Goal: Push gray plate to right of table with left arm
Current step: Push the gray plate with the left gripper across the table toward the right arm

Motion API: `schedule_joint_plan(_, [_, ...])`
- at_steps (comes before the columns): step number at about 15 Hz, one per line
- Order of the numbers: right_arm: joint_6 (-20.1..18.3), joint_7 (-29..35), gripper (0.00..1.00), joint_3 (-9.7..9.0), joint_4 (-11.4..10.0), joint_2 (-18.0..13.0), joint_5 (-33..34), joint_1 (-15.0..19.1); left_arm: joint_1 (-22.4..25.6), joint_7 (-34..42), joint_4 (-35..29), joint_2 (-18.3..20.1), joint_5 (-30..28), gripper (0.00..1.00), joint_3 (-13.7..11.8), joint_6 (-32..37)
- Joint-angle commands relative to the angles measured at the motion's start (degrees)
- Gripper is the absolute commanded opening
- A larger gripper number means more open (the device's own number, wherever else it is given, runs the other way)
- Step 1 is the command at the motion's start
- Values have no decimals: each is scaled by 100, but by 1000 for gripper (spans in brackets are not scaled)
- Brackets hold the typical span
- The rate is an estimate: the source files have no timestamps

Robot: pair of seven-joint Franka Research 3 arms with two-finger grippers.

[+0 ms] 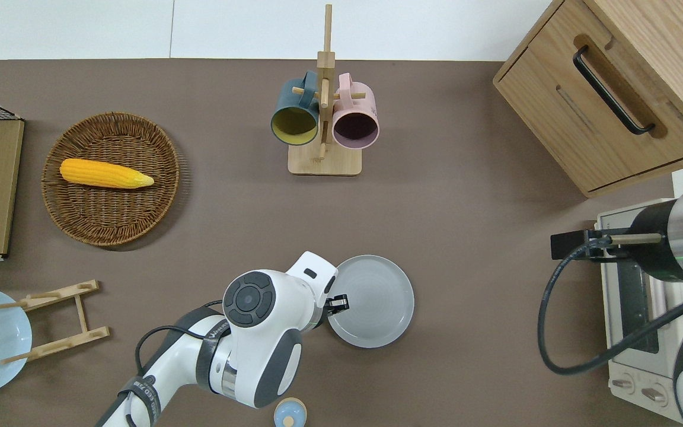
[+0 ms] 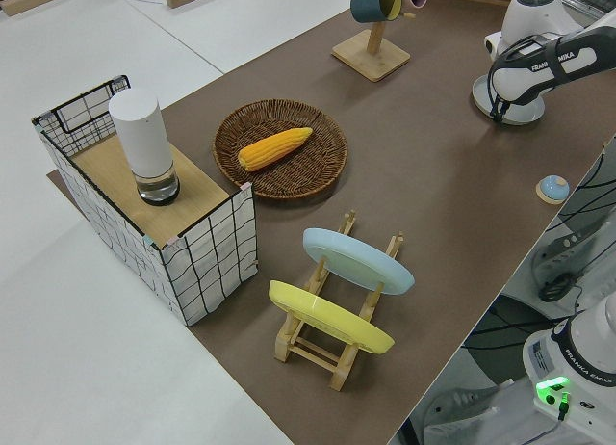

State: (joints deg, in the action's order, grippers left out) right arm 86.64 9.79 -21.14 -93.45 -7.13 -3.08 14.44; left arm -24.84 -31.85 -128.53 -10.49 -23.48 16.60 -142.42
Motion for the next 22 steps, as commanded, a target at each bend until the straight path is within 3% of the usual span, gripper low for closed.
schedule_joint_plan(1, [2, 58, 996, -83, -156, -157, -123, 138, -337, -58, 179, -313, -236, 0, -131, -339])
schedule_joint_plan(3, [2, 58, 996, -83, -156, -157, -123, 138, -346, -58, 196, -357, -245, 26, -131, -339])
schedule_joint_plan(4, [2, 58, 996, -83, -156, -157, -123, 138, -338, -58, 196, -357, -245, 99, -131, -339])
schedule_joint_plan(7, [2, 58, 996, -83, -156, -157, -123, 138, -338, -232, 188, -340, -245, 448, -131, -331])
schedule_joint_plan(9, [2, 67, 996, -83, -156, -157, -123, 138, -338, -383, 188, -314, -236, 580, -131, -252])
schedule_joint_plan(11, [2, 67, 996, -83, -156, -157, -123, 138, -294, -400, 196, -261, -236, 793, -131, -129])
schedule_joint_plan(14, [1, 58, 996, -83, -156, -157, -123, 138, -198, -444, 214, -68, -236, 982, -139, 169])
schedule_joint_plan(18, [2, 67, 996, -83, -156, -157, -123, 138, -118, -480, 494, 38, -236, 991, -227, 766])
schedule_joint_plan(22, [2, 67, 996, -83, -156, -157, -123, 138, 13, -392, 986, 196, -131, 993, -744, 1968])
